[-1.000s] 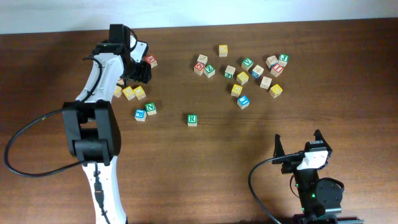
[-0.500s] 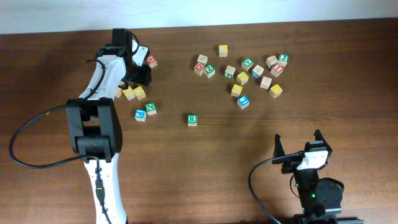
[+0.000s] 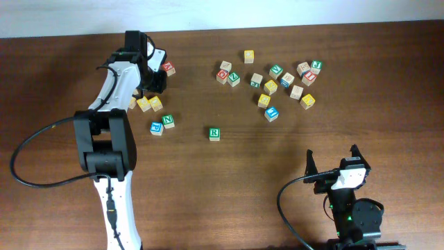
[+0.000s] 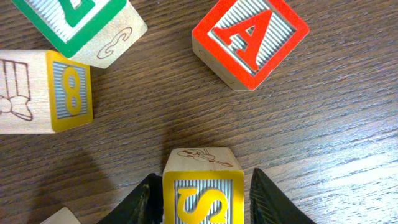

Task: Spell out RSS
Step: 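Close the left gripper on the yellow S block and lift, then carry the yellow S block right beside the green R block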

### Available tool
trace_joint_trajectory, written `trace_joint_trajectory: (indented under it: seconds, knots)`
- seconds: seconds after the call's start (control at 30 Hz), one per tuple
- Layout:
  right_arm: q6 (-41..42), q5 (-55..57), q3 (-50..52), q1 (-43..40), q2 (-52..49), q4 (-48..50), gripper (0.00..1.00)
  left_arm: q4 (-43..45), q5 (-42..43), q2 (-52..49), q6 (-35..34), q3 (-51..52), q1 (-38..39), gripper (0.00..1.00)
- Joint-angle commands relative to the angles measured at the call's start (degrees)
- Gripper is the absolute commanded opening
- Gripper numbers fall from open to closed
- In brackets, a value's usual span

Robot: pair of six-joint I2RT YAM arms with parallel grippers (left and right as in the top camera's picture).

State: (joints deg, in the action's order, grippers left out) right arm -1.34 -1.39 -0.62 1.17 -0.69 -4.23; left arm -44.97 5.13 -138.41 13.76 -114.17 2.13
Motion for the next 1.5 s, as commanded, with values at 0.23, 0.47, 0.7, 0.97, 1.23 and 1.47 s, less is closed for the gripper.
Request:
trace_joint_trajectory:
  seconds: [0.23, 0.47, 0.7, 0.97, 1.23, 1.47]
  knots:
    - [0.09, 0.11, 0.31, 0.33, -0.04, -0.26, 0.98, -1.36, -0.39, -0.33, -0.04, -1.97, 0.07, 0.27]
    - [0.09, 0.11, 0.31, 0.33, -0.04, -0.28, 0.98, -5.44, 0.07, -0.33, -1.31, -5.75, 0.07, 0.28]
    - [0.09, 0.11, 0.31, 0.33, -0.04, -0.26, 0.98, -14.01, 7.69, -0.22, -1.51, -13.22, 0.07, 0.29]
    - [0.09, 0.11, 0.31, 0.33, -0.04, -0.26, 0.98, -21.29, 16.63, -0.24, 0.79, -16.63, 2.82, 0.27]
    - [0.09, 0.11, 0.31, 0.33, -0.04, -0.28, 0.98, -28.63, 16.52, -0.24, 5.92, -16.65, 13.2, 0.24]
    - [0.09, 0.11, 0.31, 0.33, -0.04, -0.28, 0.98, -33.9, 14.47, -0.24, 9.14, -16.65, 18.71, 0.19]
